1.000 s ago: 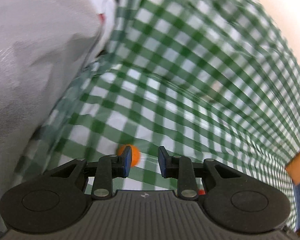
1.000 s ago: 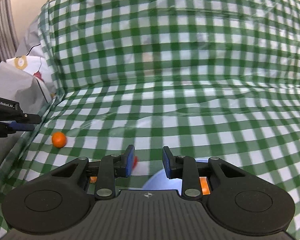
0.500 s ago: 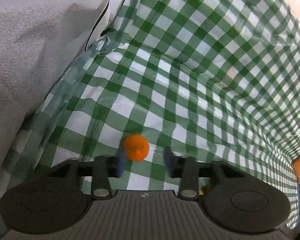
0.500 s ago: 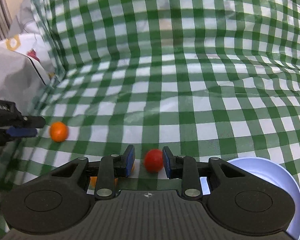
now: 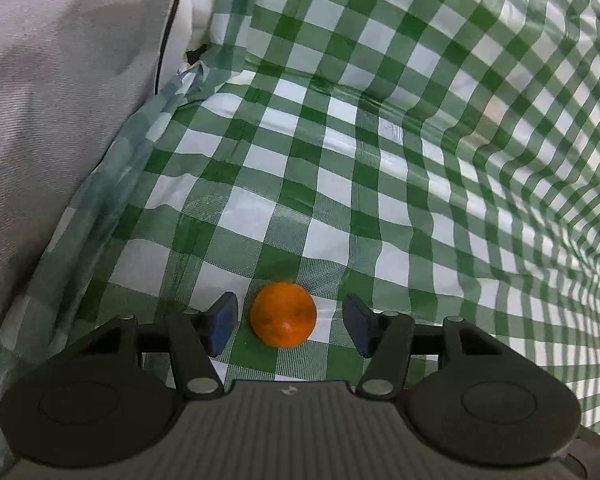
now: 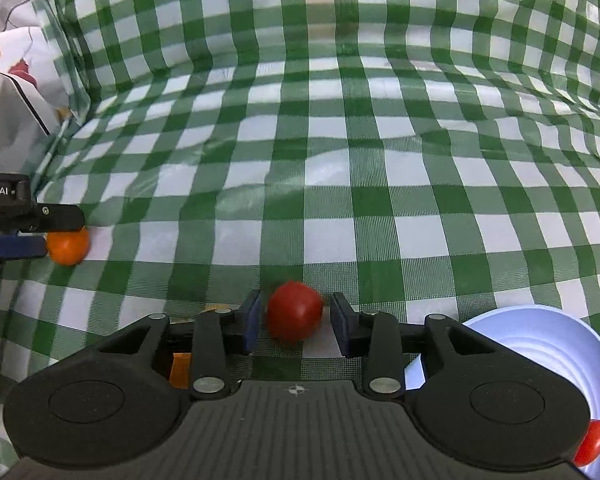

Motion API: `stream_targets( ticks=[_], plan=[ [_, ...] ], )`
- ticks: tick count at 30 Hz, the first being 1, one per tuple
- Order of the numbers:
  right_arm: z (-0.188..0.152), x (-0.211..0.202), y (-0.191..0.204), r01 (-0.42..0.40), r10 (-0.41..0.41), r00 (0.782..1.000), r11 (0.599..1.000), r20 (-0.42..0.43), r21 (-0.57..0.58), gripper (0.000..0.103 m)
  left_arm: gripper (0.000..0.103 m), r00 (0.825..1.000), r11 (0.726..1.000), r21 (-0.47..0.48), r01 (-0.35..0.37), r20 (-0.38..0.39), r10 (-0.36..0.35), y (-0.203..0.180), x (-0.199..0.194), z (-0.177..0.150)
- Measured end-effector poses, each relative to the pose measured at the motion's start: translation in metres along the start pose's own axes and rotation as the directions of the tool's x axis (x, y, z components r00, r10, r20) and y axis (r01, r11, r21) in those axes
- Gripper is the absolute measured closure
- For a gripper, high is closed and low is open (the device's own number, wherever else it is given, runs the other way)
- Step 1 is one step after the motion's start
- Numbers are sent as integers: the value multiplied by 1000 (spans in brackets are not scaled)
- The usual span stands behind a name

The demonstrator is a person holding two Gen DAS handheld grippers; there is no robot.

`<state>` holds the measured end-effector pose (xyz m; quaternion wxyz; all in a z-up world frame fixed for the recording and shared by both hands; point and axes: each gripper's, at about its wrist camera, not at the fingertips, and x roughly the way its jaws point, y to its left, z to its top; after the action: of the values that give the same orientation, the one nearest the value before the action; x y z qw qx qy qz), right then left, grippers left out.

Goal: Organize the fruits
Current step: 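Grasp an orange tangerine with the left tool while the right tool grasps a red cherry tomato, then carry the tangerine with the left tool while the right tool carries the tomato over the plate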

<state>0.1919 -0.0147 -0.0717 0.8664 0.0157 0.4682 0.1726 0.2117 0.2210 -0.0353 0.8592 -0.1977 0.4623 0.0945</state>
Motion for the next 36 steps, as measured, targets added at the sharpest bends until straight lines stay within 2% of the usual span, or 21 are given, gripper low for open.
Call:
stream_targets(
  ticks=[2,4,6,10,13,17,26,36],
  plan=[
    [0,0,2,4,-4,1000,1000,5,-19,66,41,1000,1000,9,-9,-4,9,-3,3,-2],
    [-1,0,3,9,-9,1000,999,10,-35,72,52,1000,999,26,-19,-11,19,-6,6,-4],
    [-1,-1,2,4,-4,1000,1000,15,-27,72,63,999,998,53,-38,-15,39,-10,8,-5],
    [-1,-10,-1,-13,13,999,1000,45,-4,72,63,1000,998,66,-12,-14,13,-12,5,-6],
    [-1,-21,-2,-28,28,997,1000,78,-1,72,64,1000,996,87,-24,17,22,-17,-2,-8],
    [-2,-37,-4,-47,47,991,999,125,-1,72,64,999,996,86,-1,45,-2,-21,-16,-10],
    [-10,-88,-20,-63,71,962,997,263,-40,72,64,994,991,133,16,106,-30,-31,-54,-31],
    [-34,-147,-55,-62,59,950,998,307,0,72,64,985,973,231,5,169,-46,-47,-102,-71]
  ],
)
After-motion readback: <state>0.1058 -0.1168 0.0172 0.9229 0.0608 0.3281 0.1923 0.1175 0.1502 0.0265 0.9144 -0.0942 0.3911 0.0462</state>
